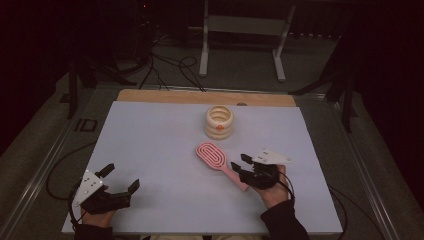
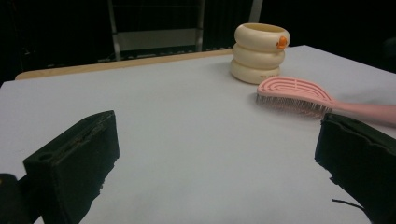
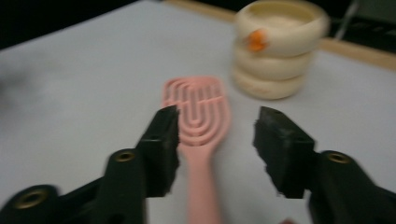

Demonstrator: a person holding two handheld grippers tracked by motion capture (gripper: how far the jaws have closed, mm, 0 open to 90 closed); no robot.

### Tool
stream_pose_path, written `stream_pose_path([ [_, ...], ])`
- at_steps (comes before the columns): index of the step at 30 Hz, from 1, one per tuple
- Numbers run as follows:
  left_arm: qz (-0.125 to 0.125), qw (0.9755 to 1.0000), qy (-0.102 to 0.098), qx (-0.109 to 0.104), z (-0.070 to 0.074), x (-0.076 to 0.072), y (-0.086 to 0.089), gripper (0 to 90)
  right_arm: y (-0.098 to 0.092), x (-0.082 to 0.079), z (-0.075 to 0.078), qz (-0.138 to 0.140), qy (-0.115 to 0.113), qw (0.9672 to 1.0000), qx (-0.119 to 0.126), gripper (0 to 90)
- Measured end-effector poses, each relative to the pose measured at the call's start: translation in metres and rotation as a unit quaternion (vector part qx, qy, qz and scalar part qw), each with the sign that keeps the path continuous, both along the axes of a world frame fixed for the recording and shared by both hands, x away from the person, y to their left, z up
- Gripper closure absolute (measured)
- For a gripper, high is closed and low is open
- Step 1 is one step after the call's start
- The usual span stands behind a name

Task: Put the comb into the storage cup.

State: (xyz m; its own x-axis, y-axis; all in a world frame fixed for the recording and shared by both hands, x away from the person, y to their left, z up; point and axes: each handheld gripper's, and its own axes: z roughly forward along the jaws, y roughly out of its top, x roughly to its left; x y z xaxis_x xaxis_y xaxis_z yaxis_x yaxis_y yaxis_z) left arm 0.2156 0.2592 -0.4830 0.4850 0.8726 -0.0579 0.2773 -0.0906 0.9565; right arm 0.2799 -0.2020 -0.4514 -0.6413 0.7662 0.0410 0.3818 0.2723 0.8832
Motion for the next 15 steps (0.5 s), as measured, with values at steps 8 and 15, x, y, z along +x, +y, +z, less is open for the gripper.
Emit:
stream_pose_path([
  [8, 0.002, 1.0000, -0.002, 0.006, 0.000, 0.000, -0.001, 0.5, -0.050, -0.021, -0.001, -0.078, -0.032, 0.9962, 0.024, 13.3],
  [15, -0.002, 1.0000, 0.000, 0.006, 0.000, 0.001, -0.002, 0.4, -0.072, -0.032, -0.013, -0.104, -0.048, 0.9926, 0.042, 11.7],
])
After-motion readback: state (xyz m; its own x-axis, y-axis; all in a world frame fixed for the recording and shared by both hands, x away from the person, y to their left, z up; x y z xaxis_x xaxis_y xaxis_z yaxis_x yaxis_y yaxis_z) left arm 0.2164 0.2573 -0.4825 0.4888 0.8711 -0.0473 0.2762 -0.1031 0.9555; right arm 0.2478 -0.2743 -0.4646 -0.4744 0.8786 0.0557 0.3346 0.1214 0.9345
